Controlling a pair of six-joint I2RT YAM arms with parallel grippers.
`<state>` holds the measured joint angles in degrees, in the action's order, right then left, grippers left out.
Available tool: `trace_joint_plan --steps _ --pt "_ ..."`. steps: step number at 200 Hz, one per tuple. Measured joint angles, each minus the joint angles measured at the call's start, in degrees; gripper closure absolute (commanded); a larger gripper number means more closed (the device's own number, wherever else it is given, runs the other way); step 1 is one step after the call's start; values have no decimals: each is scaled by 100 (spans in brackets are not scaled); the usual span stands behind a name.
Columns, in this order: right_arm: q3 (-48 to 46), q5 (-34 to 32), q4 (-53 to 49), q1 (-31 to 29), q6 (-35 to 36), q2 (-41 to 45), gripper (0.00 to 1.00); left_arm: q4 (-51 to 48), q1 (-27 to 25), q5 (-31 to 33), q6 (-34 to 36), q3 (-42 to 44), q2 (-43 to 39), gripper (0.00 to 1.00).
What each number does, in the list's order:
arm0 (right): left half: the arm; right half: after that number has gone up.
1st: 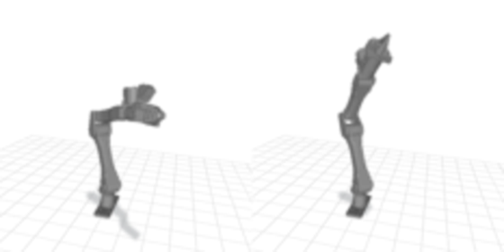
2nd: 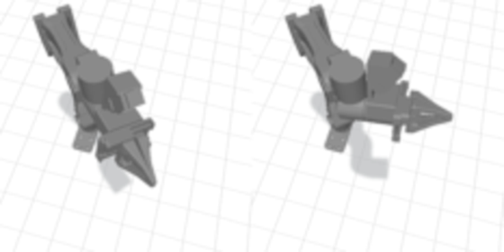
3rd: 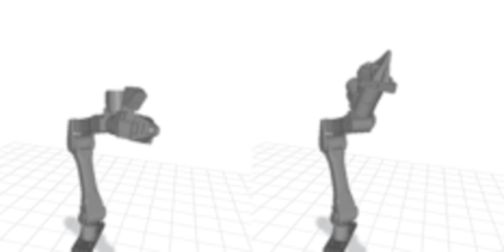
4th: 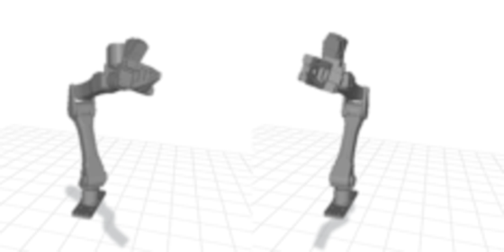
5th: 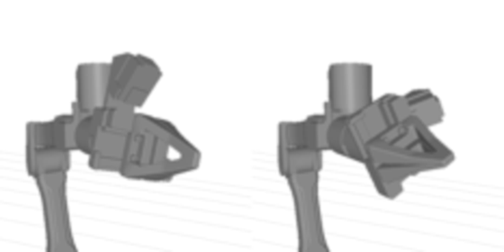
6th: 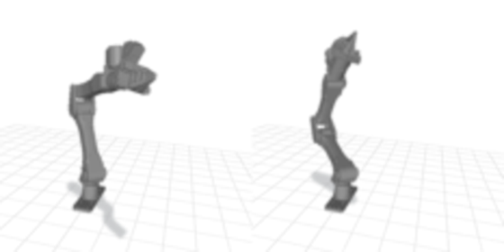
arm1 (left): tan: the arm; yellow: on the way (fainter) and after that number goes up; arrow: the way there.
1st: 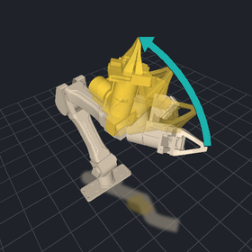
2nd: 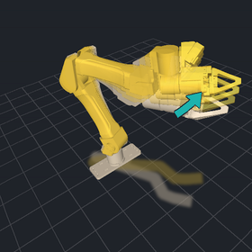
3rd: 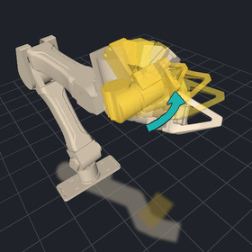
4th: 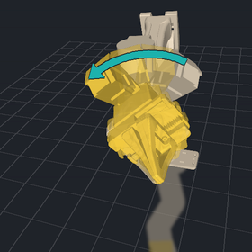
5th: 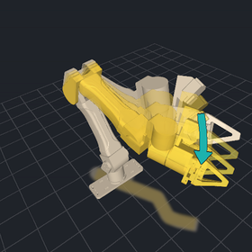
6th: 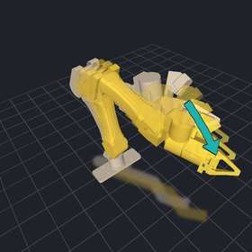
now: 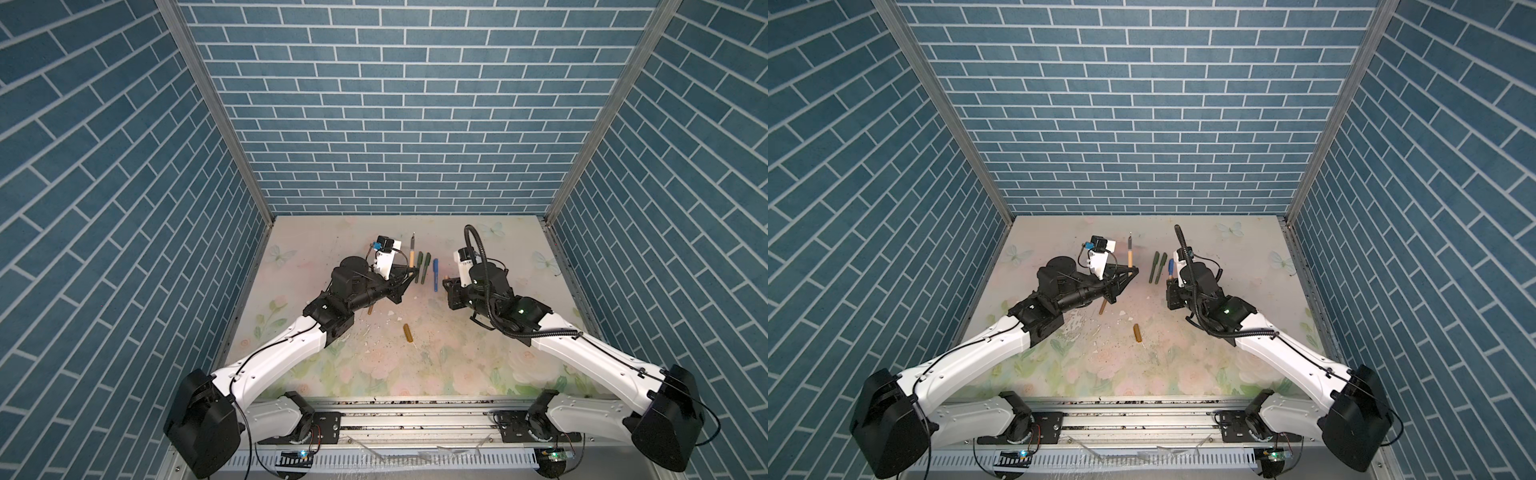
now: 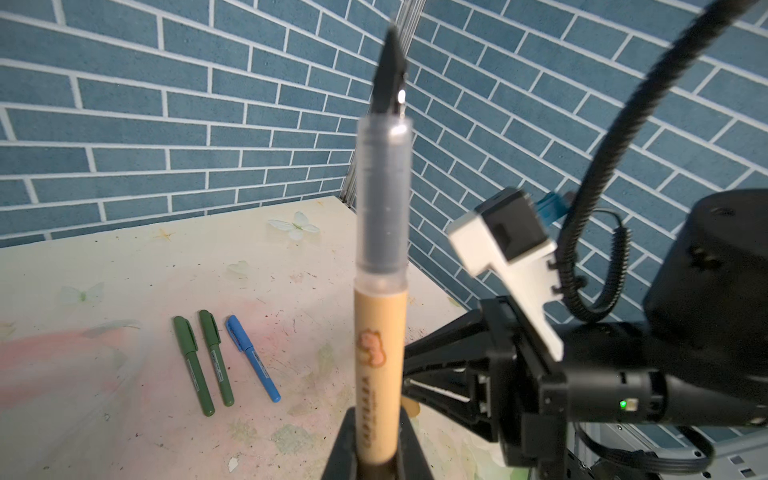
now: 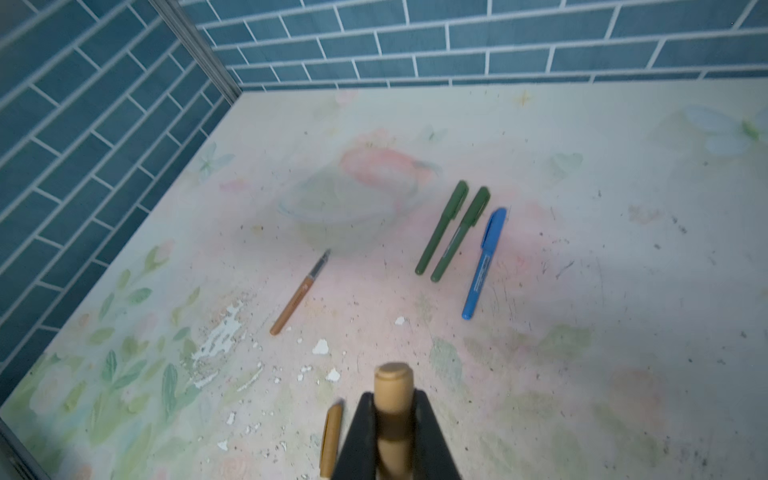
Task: Insert the pens into the pen caps
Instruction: 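Lift the tan cap with the right gripper and carry it above the fountain pen nib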
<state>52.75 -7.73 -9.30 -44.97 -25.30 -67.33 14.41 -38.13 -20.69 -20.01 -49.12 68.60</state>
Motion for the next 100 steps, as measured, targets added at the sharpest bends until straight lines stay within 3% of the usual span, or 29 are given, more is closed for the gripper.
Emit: trace_joint_plan --steps 100 --pt "820 -55 1493 0 179 24 92 31 -275 -11 0 0 350 100"
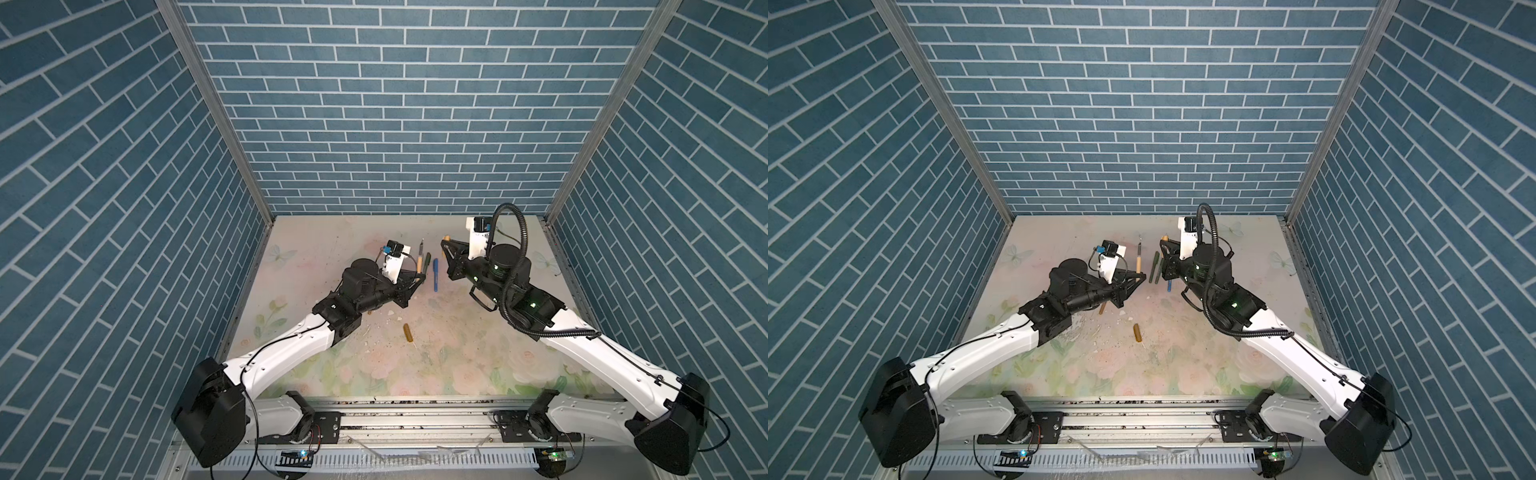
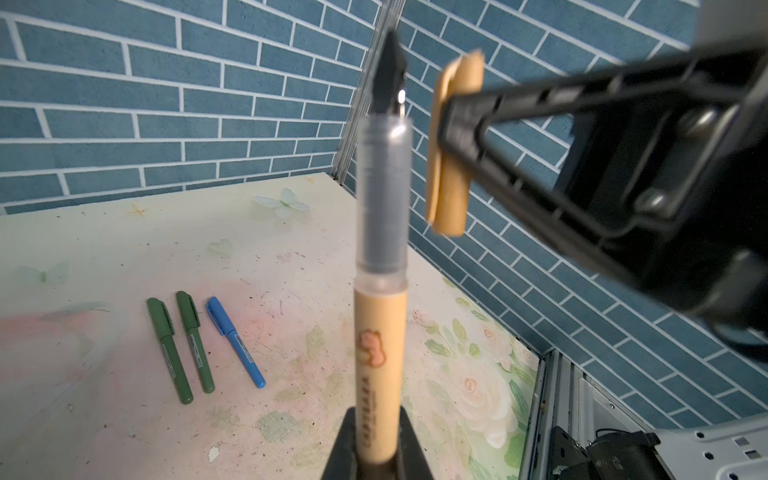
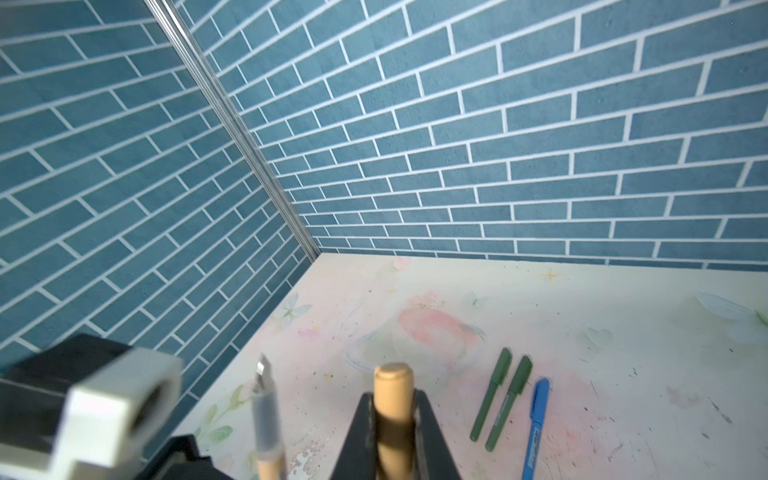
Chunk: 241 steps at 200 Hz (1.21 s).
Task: Insert the pens into the pen caps
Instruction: 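Lift the tan cap with the right gripper and carry it above the fountain pen nib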
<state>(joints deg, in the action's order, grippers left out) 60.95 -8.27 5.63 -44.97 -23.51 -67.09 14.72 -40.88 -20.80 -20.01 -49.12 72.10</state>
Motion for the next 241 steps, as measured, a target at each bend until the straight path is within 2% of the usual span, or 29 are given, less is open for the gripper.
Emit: trace_joint_plan --steps 49,112,241 --pt "487 153 378 0 -9 -271 92 13 -48 -114 -13 -2 79 100" --pt "601 424 487 -2 -105 -632 94 15 -144 -229 -13 -2 105 100" --pt "387 608 485 -2 -474 -348 95 -26 -153 -236 -4 -13 164 100"
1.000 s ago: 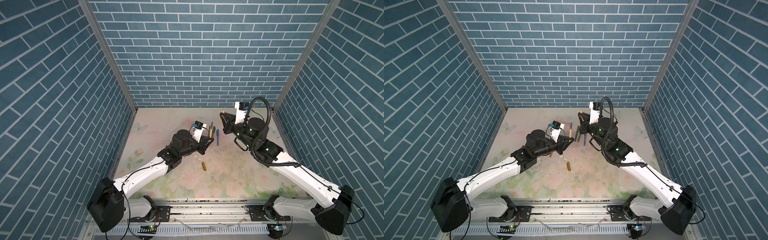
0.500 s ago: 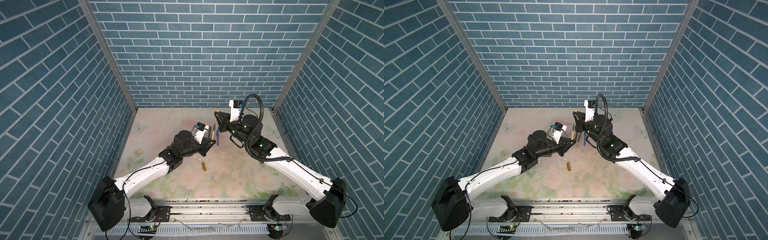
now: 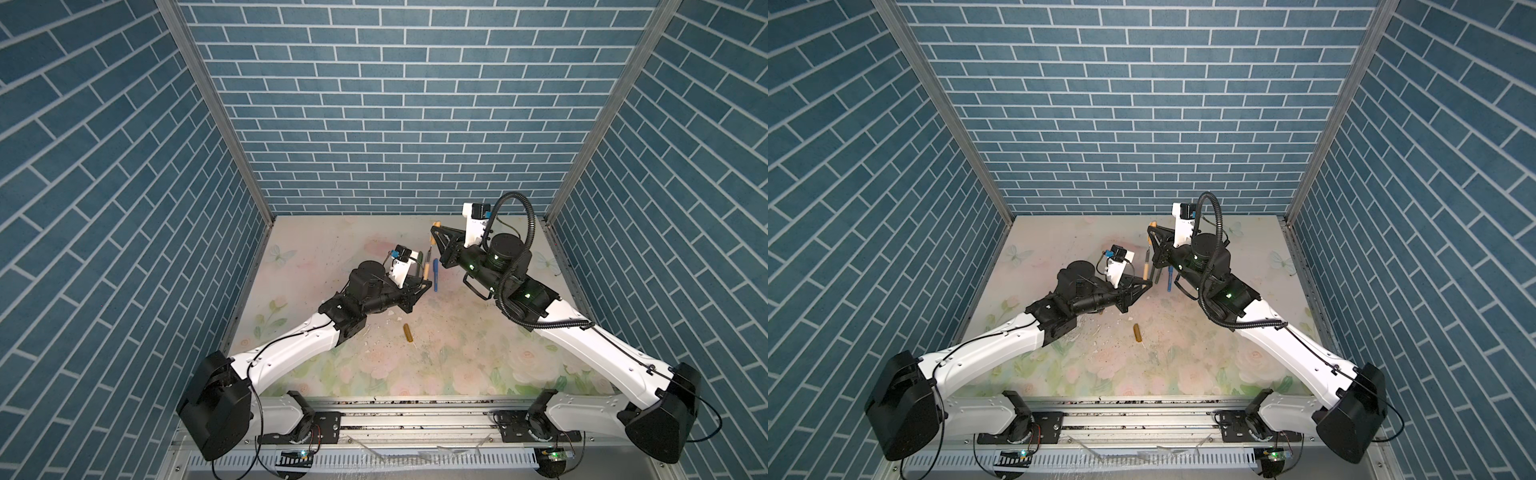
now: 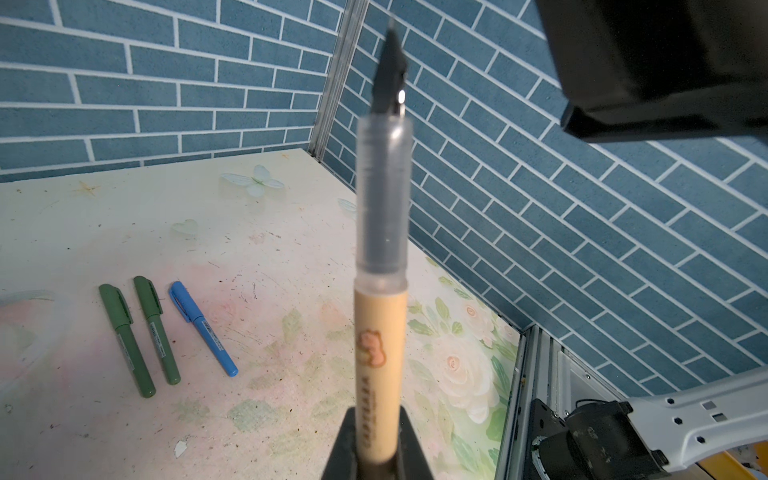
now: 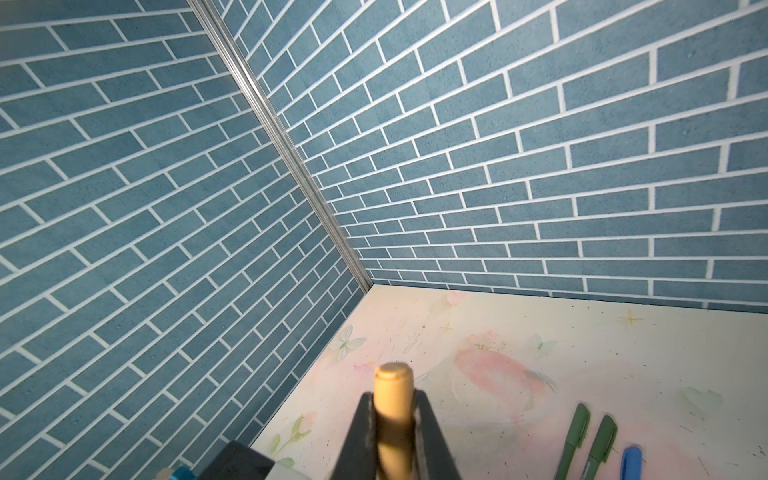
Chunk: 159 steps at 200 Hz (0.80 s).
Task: Insert the pens into the pen caps
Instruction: 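Lift the tan cap with the right gripper and carry it above the fountain pen nib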
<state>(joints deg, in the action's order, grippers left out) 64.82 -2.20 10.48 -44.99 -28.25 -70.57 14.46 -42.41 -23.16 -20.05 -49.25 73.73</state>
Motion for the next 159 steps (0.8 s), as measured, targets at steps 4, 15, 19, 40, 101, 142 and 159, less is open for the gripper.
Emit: trace_joint_plan --steps 4,15,19,40,101,142,159 --pt "-2 2 -2 0 -2 2 95 -2 0 0 2 0 0 100" --pt "-9 11 -4 0 -4 2 95 0 0 0 9 0 0 100" --pt "-15 13 -7 0 -4 2 95 -2 0 0 11 0 0 100" --pt "-70 13 -15 0 -4 2 95 0 0 -2 15 0 2 100" --pt "-105 55 -22 0 -28 0 96 0 0 -4 17 0 13 100" --pt "-192 68 11 0 -42 -4 96 0 0 -4 17 0 15 100" --pt "-210 63 9 0 -42 -15 96 2 0 -4 17 0 22 100"
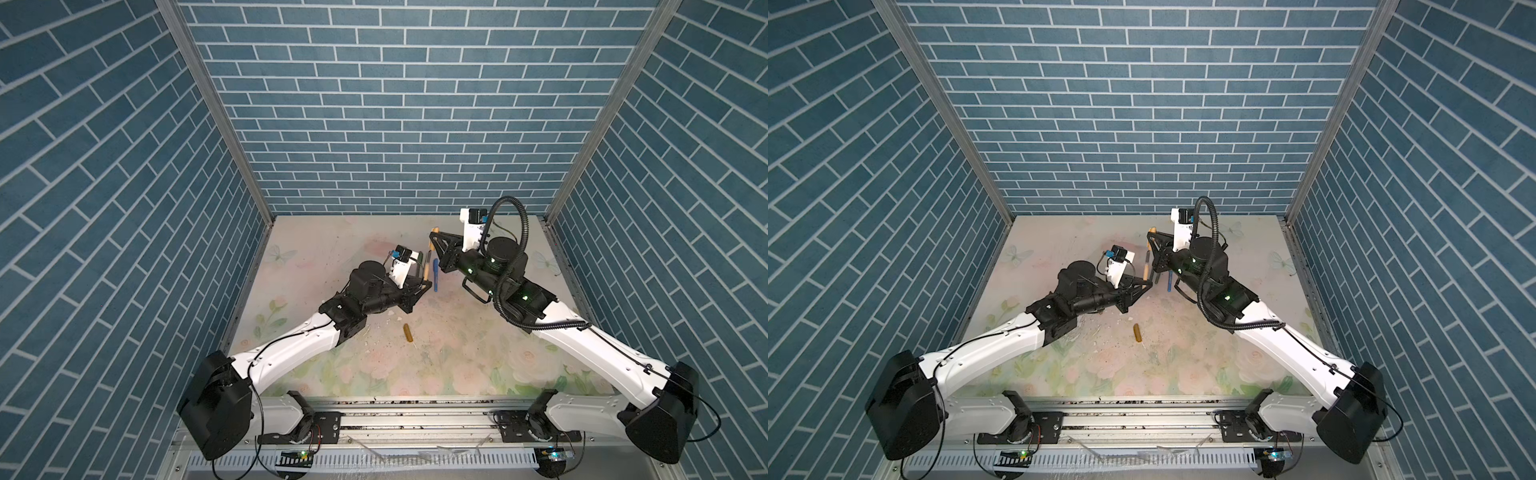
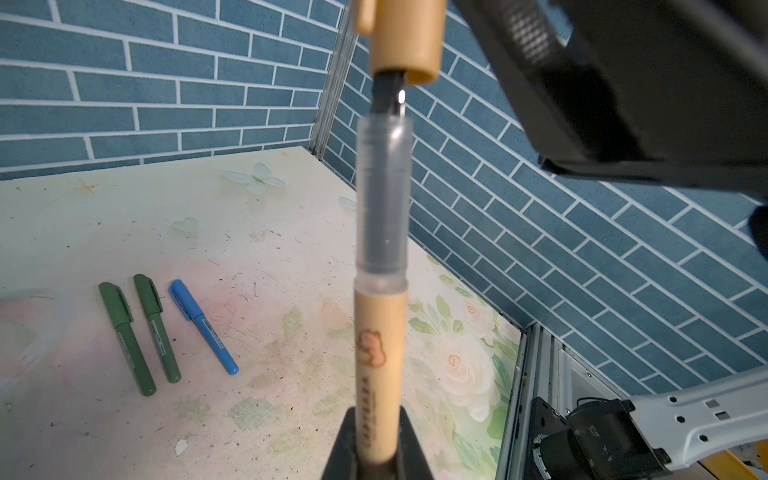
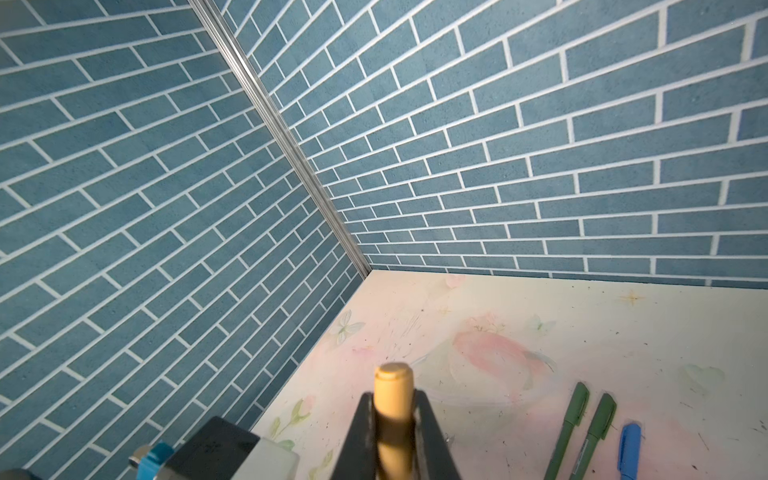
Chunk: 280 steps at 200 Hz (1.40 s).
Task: Insert the pens into the pen caps
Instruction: 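Lift the tan cap with the right gripper and carry it above the fountain pen nib, then lower the tan cap onto the fountain pen nib with the right gripper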
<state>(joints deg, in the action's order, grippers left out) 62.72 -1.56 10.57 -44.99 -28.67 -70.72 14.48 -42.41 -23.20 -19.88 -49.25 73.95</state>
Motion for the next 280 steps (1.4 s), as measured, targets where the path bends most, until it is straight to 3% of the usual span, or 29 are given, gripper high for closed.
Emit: trace_joint_plan --steps 280 --pt "-557 496 439 48 -713 195 96 -175 -59 122 142 109 -105 100"
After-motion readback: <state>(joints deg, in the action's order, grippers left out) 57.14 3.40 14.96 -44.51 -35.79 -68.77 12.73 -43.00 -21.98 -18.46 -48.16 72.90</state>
